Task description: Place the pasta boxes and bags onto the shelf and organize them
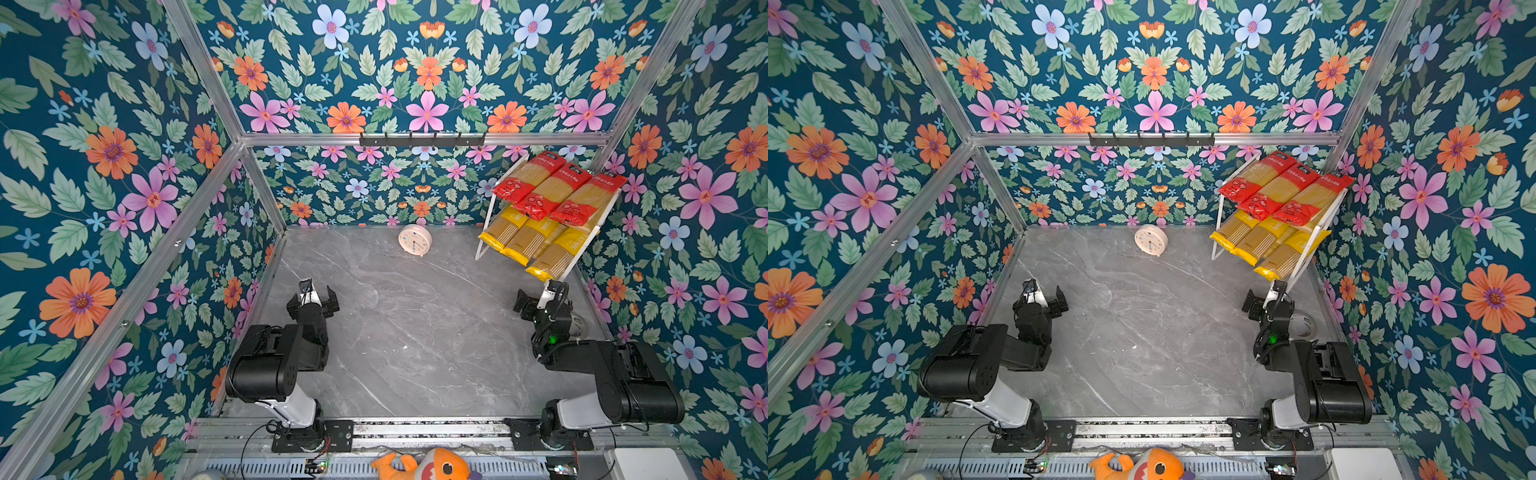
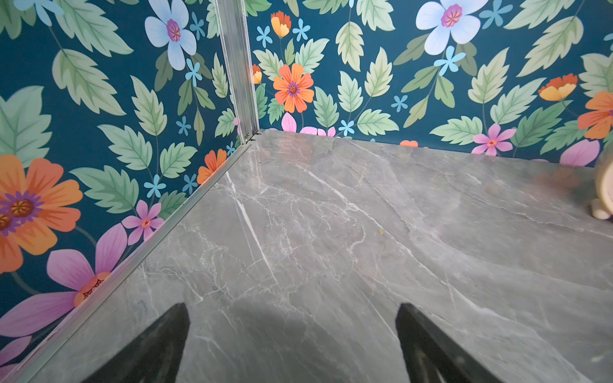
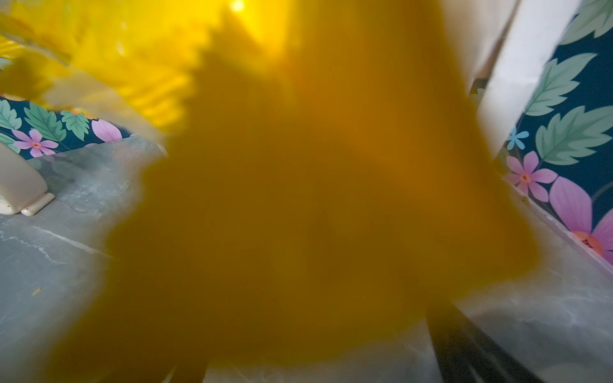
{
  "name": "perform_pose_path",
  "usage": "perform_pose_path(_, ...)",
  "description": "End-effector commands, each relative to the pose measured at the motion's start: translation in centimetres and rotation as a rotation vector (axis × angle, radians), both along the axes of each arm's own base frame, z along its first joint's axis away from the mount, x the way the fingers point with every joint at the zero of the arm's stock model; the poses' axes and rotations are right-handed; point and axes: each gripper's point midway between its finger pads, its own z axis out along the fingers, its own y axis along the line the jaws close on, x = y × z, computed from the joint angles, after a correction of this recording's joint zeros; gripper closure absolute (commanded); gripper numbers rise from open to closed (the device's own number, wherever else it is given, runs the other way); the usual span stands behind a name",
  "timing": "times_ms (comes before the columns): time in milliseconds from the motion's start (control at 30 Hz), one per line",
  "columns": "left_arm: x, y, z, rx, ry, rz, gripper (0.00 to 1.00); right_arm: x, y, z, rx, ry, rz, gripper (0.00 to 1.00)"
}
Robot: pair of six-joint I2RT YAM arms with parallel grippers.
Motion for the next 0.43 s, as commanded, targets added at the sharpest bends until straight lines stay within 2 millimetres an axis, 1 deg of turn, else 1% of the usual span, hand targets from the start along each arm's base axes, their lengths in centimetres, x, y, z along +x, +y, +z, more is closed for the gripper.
perform_pose_path(0, 0.08, 0.09, 0.42, 0.001, -0.015, 0.003, 0.00, 0.23, 0.05, 0.36, -0.015, -0.011, 0.008, 0.01)
perform_pose_path(400, 0.16, -0.13, 0.44, 0.009, -0.013, -0.002, 0.00, 0.20, 0.04, 0.33, -0.017, -0.009, 0.008, 0.01)
